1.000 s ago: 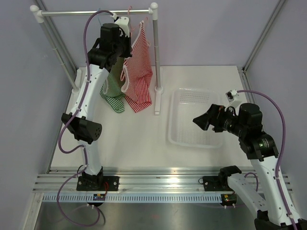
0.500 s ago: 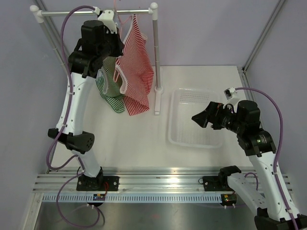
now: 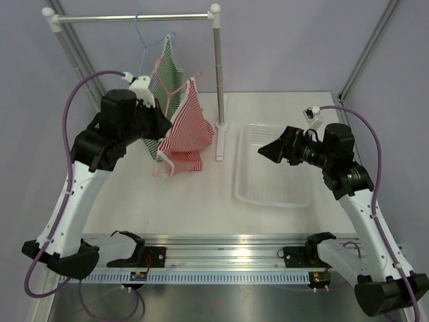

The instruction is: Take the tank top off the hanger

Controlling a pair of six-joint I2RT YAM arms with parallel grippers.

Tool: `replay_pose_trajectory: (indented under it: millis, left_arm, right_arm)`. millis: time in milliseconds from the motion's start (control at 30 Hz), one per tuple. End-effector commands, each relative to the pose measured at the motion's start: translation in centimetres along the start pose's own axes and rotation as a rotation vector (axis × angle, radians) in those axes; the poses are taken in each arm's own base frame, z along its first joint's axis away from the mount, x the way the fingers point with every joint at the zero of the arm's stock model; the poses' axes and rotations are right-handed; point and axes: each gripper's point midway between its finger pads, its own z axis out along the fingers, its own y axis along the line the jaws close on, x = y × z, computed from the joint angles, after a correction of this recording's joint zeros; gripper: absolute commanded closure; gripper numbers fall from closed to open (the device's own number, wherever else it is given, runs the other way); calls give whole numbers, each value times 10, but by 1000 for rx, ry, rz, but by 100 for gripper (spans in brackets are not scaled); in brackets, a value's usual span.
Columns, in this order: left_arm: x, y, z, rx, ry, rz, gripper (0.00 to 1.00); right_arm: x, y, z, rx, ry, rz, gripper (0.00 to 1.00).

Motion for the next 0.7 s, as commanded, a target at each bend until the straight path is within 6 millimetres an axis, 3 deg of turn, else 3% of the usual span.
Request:
replay_pose_trajectory:
  millis: [0, 33, 67, 133, 167, 233, 267, 333, 367, 400, 433, 500, 533, 667]
  left_arm:
    - [20, -20, -32, 104, -53, -17, 100]
    - [31, -27, -36, 135, -37, -17, 100]
    - [55, -27, -28, 151, 11, -18, 100]
    - [72, -41, -48, 251, -4, -24, 100]
    - [90, -40, -44, 270, 8, -32, 100]
    - [102, -48, -61, 348, -20, -56, 100]
    - [117, -48, -57, 372, 3, -61, 100]
    - [125, -48, -62, 388, 1, -72, 100]
    - [129, -48, -67, 398, -6, -72, 100]
    - [137, -47, -67, 407, 10, -75, 100]
    - [140, -47, -71, 417, 4, -79, 100]
    - [147, -47, -73, 428, 14, -85, 100]
    - [149, -47, -75, 430, 14, -85, 100]
    - [157, -46, -78, 442, 31, -80, 100]
  right_arm:
    - [-13, 41, 16, -255, 17, 29, 1]
    - [-21, 49, 22, -317, -6, 11, 1]
    - [-19, 47, 32, -339, 16, 37, 1]
    - [-19, 59, 47, -386, 5, 21, 1]
    - [-16, 56, 60, -372, 20, 26, 1]
    - [-12, 65, 81, -341, 14, -11, 0]
    - [-13, 62, 98, -297, 3, -8, 1]
    - [-3, 77, 114, -312, 14, -41, 1]
    - [5, 75, 129, -298, 34, -44, 1]
    - [1, 80, 136, -290, 12, -69, 0]
    - [14, 85, 150, -289, 44, -75, 0]
    - [15, 91, 162, -266, 50, -112, 1]
    - [27, 91, 174, -249, 84, -121, 2]
    - [34, 92, 195, -216, 91, -167, 9]
